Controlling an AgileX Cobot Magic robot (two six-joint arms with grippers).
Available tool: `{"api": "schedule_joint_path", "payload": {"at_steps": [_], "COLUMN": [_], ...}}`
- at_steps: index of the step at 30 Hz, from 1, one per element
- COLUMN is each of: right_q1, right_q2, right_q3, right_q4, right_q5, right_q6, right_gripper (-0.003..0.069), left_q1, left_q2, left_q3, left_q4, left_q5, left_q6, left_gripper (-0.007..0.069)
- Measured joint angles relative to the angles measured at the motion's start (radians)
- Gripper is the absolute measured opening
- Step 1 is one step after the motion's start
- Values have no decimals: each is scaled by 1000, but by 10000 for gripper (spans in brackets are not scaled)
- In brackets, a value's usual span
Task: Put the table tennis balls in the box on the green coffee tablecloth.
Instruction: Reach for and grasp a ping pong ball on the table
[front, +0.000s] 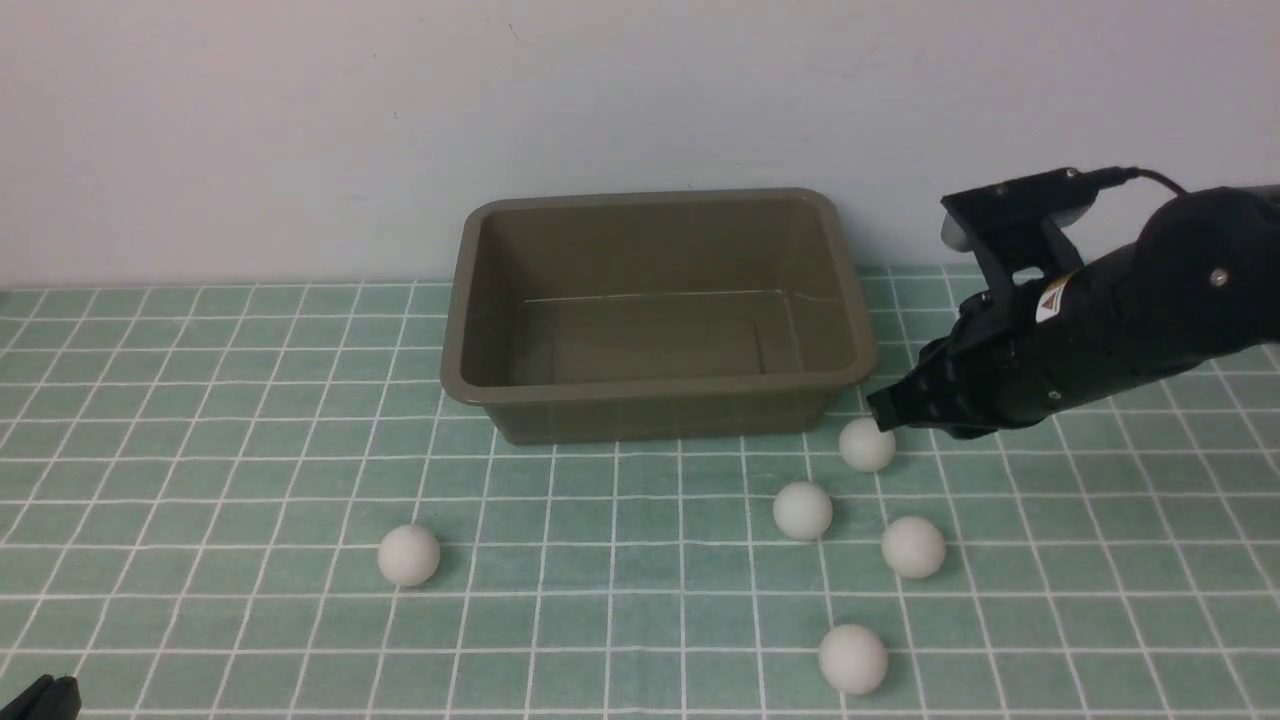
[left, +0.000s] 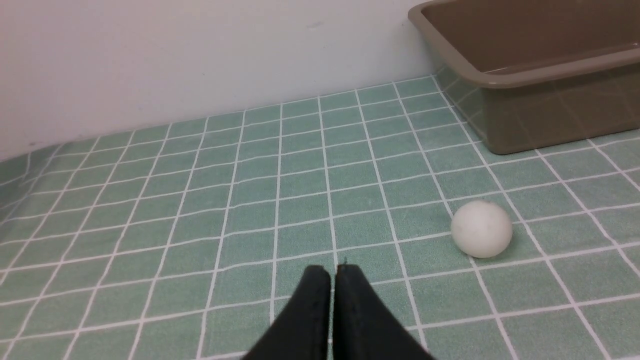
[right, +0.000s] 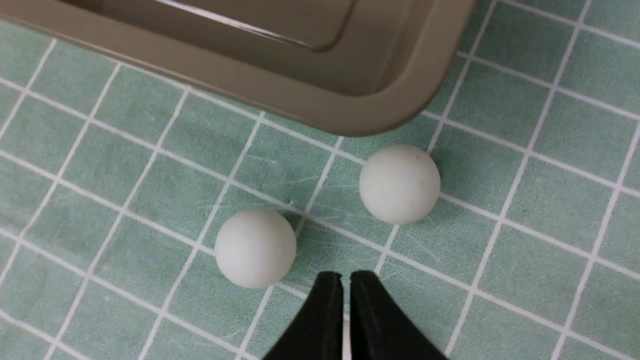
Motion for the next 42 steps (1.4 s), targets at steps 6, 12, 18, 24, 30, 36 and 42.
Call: {"api": "schedule_joint_path", "payload": {"at_steps": [6, 12, 18, 24, 30, 36, 42], "right_q1": [0, 0, 0, 0, 0, 0, 0], "right_q2": [0, 0, 19, 115, 200, 224, 256], "right_q3": [0, 0, 0, -2, -2, -3, -9], "right_q4": [-4, -4, -4, -4, -7, -17, -40], "right_q5": [14, 100, 201, 192, 142, 107, 85], "right_q6": [3, 26, 61, 66, 66, 66, 66], "right_gripper": [135, 307, 403, 409, 408, 409, 400], "left_q1": [0, 0, 0, 0, 0, 0, 0], "left_q2": [0, 0, 0, 0, 0, 0, 0], "left_q3": [0, 0, 0, 0, 0, 0, 0], "left_q4": [0, 0, 0, 0, 0, 0, 0], "left_q5": [0, 0, 0, 0, 0, 0, 0], "left_q6": [0, 0, 0, 0, 0, 0, 0], "left_gripper": [-4, -4, -4, -4, -4, -4, -4]}}
